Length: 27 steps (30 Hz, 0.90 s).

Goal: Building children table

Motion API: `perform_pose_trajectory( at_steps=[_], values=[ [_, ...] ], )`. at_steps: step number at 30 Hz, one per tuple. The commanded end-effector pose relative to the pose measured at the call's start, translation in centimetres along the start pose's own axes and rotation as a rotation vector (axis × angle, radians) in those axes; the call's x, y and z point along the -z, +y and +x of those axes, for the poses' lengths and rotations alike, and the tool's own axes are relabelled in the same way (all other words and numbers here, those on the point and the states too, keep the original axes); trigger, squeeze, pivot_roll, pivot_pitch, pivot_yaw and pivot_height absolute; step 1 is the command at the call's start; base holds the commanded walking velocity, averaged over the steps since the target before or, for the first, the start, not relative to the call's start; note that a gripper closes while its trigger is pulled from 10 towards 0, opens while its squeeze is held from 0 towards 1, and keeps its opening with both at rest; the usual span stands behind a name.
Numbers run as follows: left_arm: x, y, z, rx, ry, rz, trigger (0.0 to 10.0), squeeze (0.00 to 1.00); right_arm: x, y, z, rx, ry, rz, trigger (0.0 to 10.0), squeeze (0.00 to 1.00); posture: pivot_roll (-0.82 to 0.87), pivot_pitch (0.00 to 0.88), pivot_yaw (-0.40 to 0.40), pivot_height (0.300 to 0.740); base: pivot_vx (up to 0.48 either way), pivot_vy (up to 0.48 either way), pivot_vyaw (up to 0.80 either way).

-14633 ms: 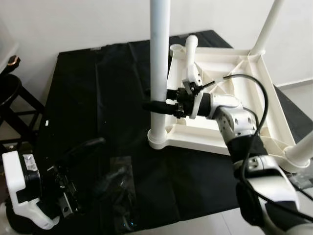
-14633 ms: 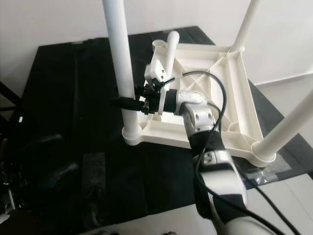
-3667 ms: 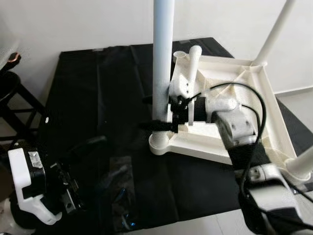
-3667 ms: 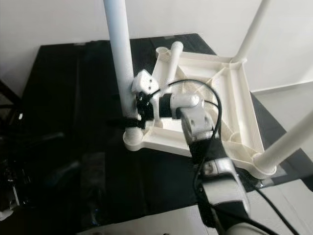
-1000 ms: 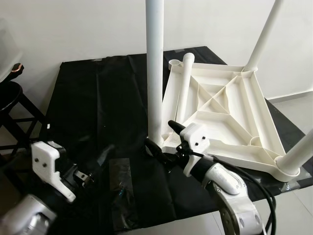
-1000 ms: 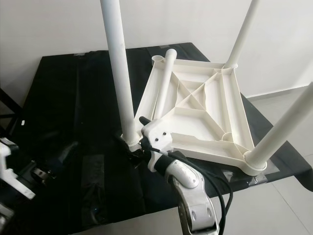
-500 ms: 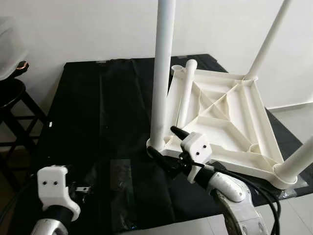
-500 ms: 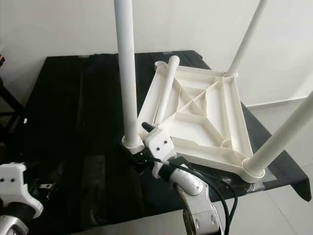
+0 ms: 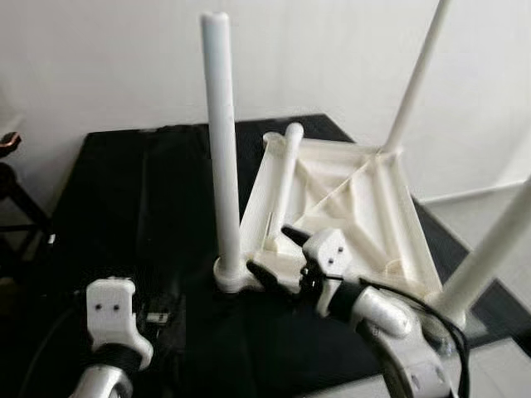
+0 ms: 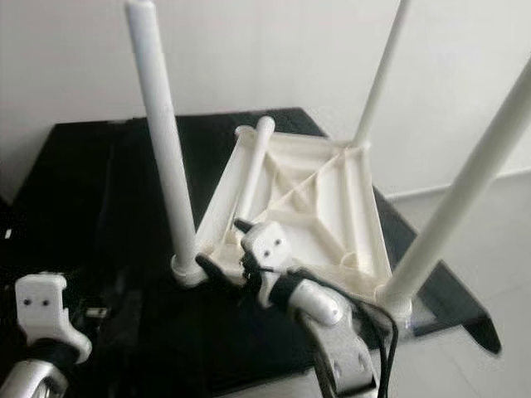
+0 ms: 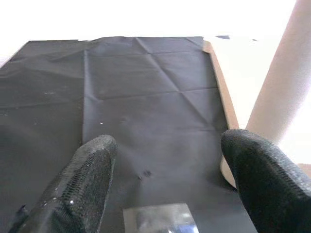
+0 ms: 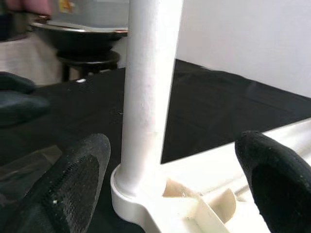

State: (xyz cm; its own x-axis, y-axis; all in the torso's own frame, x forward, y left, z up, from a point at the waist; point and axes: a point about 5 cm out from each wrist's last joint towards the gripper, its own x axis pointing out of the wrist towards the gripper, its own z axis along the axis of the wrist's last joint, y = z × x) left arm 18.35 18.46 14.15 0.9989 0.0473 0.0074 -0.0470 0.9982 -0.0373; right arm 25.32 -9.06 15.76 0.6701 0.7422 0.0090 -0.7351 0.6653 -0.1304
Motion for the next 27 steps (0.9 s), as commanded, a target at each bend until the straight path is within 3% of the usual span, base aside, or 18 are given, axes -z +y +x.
perform_pose_trajectory(
  at_steps=[1, 6, 9, 21, 23, 27],
  values=[
    [0.4, 0.3, 0.0, -0.021, 0.011, 0.019, 10.0, 0.00, 0.3, 0.2, 0.3, -0.031, 0.008, 0.024, 10.0, 0.00, 0.04, 0.039, -0.053, 0.740, 0.000, -0.469, 0.00],
    [0.6, 0.2, 0.2, -0.024, 0.013, 0.022, 10.0, 0.00, 0.8, 0.8, 0.4, -0.121, 0.047, 0.007, 10.0, 0.00, 0.04, 0.032, -0.046, 0.740, 0.000, -0.467, 0.00],
    [0.6, 0.1, 0.2, -0.031, 0.010, 0.022, 10.0, 0.00, 1.0, 1.5, 0.3, -0.215, 0.052, -0.008, 10.0, 0.00, 0.04, 0.029, -0.048, 0.740, 0.000, -0.156, 0.80],
    [0.7, -0.2, 0.2, -0.009, 0.010, 0.036, 10.0, 0.00, 1.3, 1.4, 0.1, -0.268, 0.056, 0.046, 10.0, 0.00, 0.04, 0.025, -0.053, 0.740, 0.000, 0.000, 0.80],
    [0.7, -0.4, 0.2, 0.002, 0.013, 0.039, 10.0, 0.00, 1.2, 1.1, 0.0, -0.245, 0.028, 0.085, 10.0, 0.00, 0.03, 0.028, -0.050, 0.740, 0.000, 0.000, 0.00],
    [0.7, -0.6, 0.4, 0.036, 0.007, 0.057, 10.0, 0.00, 1.3, 0.9, 0.1, -0.239, 0.048, 0.068, 10.0, 0.00, 0.01, 0.030, -0.051, 0.740, 0.000, 0.000, 0.00]
  ],
)
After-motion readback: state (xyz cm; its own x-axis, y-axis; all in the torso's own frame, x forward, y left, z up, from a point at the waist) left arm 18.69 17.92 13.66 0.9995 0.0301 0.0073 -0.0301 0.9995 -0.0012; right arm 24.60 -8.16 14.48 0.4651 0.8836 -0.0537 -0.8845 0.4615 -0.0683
